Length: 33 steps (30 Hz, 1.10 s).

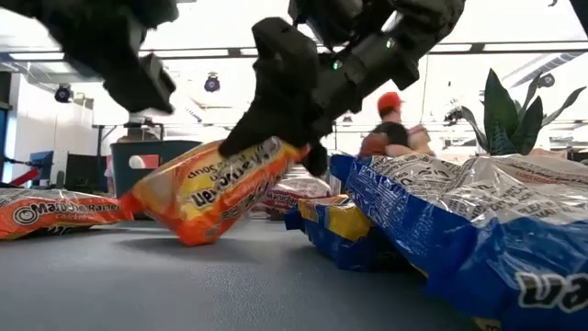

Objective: Sort Maruchan noodles
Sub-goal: Put the orange noodle pack into the dark green bin

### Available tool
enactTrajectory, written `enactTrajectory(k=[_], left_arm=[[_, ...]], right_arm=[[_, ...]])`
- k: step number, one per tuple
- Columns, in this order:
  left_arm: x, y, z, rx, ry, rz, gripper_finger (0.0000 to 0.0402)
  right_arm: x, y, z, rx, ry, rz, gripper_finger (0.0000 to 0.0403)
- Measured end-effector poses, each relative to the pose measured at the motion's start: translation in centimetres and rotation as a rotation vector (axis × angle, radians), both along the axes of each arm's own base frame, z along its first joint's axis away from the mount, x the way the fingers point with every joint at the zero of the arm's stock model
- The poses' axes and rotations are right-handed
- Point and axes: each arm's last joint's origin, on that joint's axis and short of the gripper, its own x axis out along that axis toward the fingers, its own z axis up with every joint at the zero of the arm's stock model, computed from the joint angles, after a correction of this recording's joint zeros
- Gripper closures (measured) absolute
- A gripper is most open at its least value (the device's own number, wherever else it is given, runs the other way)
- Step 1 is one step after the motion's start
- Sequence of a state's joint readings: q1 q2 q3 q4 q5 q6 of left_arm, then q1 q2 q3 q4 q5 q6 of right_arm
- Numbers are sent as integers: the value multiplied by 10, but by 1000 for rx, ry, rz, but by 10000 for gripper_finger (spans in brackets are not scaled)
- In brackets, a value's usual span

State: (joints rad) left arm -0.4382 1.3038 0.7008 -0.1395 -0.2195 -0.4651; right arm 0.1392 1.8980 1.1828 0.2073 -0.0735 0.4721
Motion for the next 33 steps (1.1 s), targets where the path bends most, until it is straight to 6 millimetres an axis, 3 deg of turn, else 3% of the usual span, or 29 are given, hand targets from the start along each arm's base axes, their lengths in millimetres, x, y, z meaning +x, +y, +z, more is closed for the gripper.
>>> enactTrajectory(k=[4, 8, 21, 28, 33], left_arm=[[-6, 9, 21, 50, -111, 89, 357], [-13, 15, 25, 28, -137, 124, 322], [-2, 9, -24, -61, -158, 99, 148], [6, 7, -52, -35, -66, 137, 121], [11, 6, -58, -15, -65, 162, 120]], right_arm=[[-4, 9, 4, -127, -11, 6, 237], [-6, 20, 4, -212, -8, 49, 237], [-9, 37, 6, -335, -33, 104, 237], [-8, 38, 7, -346, -38, 114, 237], [-8, 39, 7, -357, -43, 124, 237]])
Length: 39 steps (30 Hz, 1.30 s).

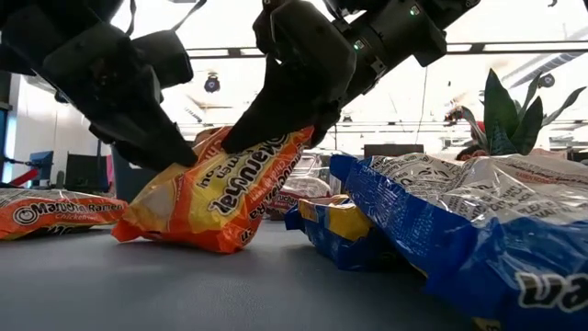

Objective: Sort Maruchan noodles
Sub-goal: Put the orange noodle pack into the dark green bin

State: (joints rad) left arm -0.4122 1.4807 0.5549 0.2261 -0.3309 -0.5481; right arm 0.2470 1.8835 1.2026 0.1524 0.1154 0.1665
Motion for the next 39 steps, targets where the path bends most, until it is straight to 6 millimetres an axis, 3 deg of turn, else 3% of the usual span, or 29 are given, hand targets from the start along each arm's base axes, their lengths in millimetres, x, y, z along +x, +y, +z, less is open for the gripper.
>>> enactTrajectory(k=[11, 24, 30, 39], left_arm=[[11, -5, -12, -26, -62, -46, 146], [12, -8, -10, -58, -82, -94, 318], [11, -7, -4, -69, -95, -101, 334], [2, -4, 34, -83, -183, -124, 335]], right_arm=[[0, 2, 0, -11, -4, 10, 237], [0, 1, 3, 66, 2, 30, 223], [-5, -5, 22, 84, -17, 44, 186], [-35, -13, 69, 48, -22, 62, 148]])
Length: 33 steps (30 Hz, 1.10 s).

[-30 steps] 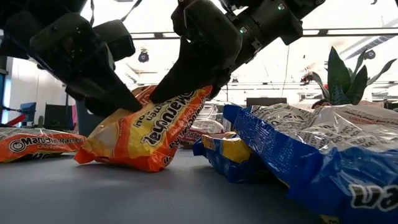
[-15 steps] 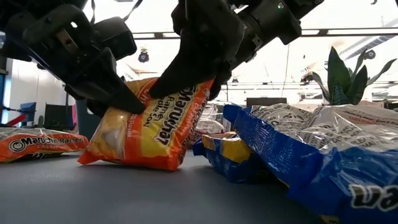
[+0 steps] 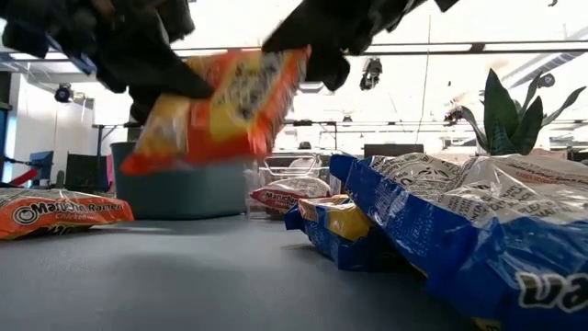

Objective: Sort Maruchan noodles
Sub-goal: Put the orange noodle pack into the dark green bin

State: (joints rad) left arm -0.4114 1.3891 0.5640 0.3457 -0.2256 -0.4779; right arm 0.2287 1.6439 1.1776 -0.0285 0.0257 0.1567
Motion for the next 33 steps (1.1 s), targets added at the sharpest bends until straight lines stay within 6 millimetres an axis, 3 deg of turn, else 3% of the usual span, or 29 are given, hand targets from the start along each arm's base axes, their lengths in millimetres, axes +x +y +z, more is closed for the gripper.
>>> enactTrajectory(k=[4, 11, 17, 23, 27, 33], left_arm=[[-8, 5, 25, 1, -24, 5, 336], [-27, 24, 77, 131, 60, 142, 336], [-45, 58, 116, 290, 253, 293, 336], [-51, 101, 154, 364, 334, 421, 336], [-53, 131, 163, 372, 362, 444, 336], [-63, 173, 154, 330, 451, 446, 336]], right_arm=[[-20, -5, 15, -1, -40, 7, 142], [-54, -13, 23, 19, -130, 3, 147], [-66, -15, 15, 41, -228, 3, 147], [-71, -17, 7, 31, -220, 6, 150], [-71, -17, 8, 19, -233, 13, 151], [-71, -17, 9, -3, -248, 25, 147]])
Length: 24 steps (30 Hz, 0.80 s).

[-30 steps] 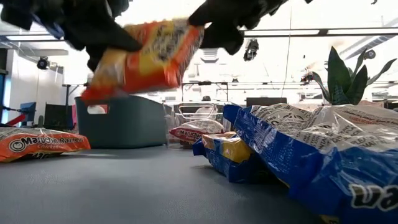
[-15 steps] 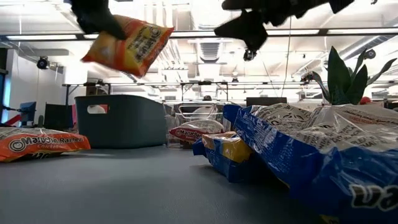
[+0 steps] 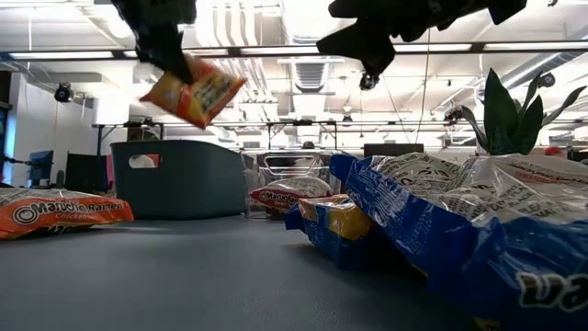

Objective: Sort Maruchan noodles
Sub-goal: Put the orange noodle pack into the dark green bin

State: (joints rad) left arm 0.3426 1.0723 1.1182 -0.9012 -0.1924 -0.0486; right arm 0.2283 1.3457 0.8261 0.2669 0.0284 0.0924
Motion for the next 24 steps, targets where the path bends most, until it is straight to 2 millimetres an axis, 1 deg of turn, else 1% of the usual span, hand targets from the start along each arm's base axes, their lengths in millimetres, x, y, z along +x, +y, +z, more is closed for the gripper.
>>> enactTrajectory(k=[3, 8, 18, 24], left_arm=[[-7, 18, -8, -37, 21, 32, 336], [-10, 35, -25, -64, 79, 89, 336], [7, 44, -55, -149, 183, 76, 336], [15, 49, -67, -198, 221, 88, 336]], right_arm=[[0, -2, 0, -28, -6, 5, 149], [1, -7, 0, -39, -6, -8, 154], [2, -10, -1, -30, -4, -22, 150], [2, -10, -1, -2, 4, -32, 154]])
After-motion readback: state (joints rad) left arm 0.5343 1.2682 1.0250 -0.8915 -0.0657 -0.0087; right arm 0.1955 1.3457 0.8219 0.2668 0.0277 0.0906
